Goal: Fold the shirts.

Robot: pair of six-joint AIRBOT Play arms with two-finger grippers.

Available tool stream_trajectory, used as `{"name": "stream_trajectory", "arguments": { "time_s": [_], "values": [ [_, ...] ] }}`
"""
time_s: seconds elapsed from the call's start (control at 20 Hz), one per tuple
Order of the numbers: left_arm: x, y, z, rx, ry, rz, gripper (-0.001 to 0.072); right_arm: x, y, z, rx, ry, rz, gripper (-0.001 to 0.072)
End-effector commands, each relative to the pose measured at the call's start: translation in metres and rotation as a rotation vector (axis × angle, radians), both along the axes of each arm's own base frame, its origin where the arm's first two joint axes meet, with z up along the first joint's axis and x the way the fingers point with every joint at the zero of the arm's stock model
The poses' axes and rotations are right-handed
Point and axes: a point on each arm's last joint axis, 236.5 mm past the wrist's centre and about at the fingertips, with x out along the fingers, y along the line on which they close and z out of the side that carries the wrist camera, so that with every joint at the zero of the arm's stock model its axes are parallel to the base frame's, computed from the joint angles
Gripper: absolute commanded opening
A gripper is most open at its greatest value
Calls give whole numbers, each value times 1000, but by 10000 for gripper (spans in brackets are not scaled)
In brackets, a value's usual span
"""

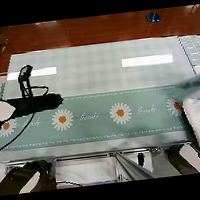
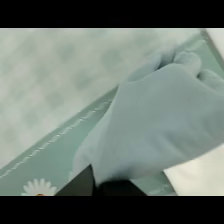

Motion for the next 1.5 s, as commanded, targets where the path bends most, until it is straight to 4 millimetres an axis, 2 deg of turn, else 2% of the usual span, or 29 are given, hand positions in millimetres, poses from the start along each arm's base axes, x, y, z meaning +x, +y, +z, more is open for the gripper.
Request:
{"name": "stream_trajectory", "arguments": {
  "time_s": [0.0, 0.15, 0.35, 0.4, 0.45, 0.5, 0.6, 0.7, 0.75, 0.8, 0.85, 0.95, 1.0, 1.05, 1.1, 1.15, 1.2, 1.25, 1.3, 1.35, 1.45],
  "values": [
    [4, -1, 3, -8, -17, 9, 18, -83, -35, -19, -78, 214, -269, 24],
    [5, -1, 3, -13, -20, 11, 18, -143, -48, -34, -119, 325, -480, 24],
    [5, -2, 4, -17, -20, 12, 18, -194, -38, -57, -155, 459, -606, 25],
    [5, -2, 4, -17, -20, 12, 18, -205, -35, -66, -149, 498, -650, 89],
    [5, -2, 4, -16, -21, 12, 18, -208, -30, -79, -119, 524, -657, 386],
    [5, -2, 4, -17, -22, 13, 18, -204, -25, -91, -91, 539, -621, 416],
    [8, -2, 6, -19, -35, 19, 18, -196, -28, -95, -119, 546, -558, 414],
    [19, 0, 12, -26, -84, 39, 18, -170, -46, -82, -196, 464, -505, 395],
    [28, 1, 19, -33, -122, 56, 19, -147, -54, -70, -232, 387, -462, 333],
    [38, 3, 32, -41, -168, 74, 18, -110, -57, -54, -251, 264, -385, 158],
    [47, 5, 49, -52, -213, 88, 18, -66, -50, -33, -253, 116, -272, 24],
    [68, 3, 103, -56, -366, 67, 18, 31, -5, 24, -177, -255, -51, 25],
    [76, 0, 135, -58, -442, 51, 18, 70, 29, 55, -112, -426, 62, 25],
    [81, -2, 164, -62, -502, 38, 17, 98, 67, 74, -44, -542, 168, 25],
    [83, -3, 186, -70, -535, 31, 17, 114, 103, 76, -1, -569, 282, 25],
    [82, -5, 199, -72, -549, 21, 17, 123, 141, 61, 1, -533, 430, 25],
    [80, -7, 202, -68, -543, 5, 17, 124, 179, 29, -39, -440, 590, 25],
    [77, -9, 193, -33, -538, -35, 18, 123, 202, -16, -99, -307, 675, 25],
    [74, -9, 171, 30, -511, -85, 17, 122, 211, -59, -180, -182, 699, 25],
    [75, -3, 146, 85, -469, -102, 17, 121, 209, -103, -283, -59, 690, 25],
    [76, 21, 88, 239, -375, -125, 17, 115, 198, -160, -413, 116, 674, 25]
  ]
}}
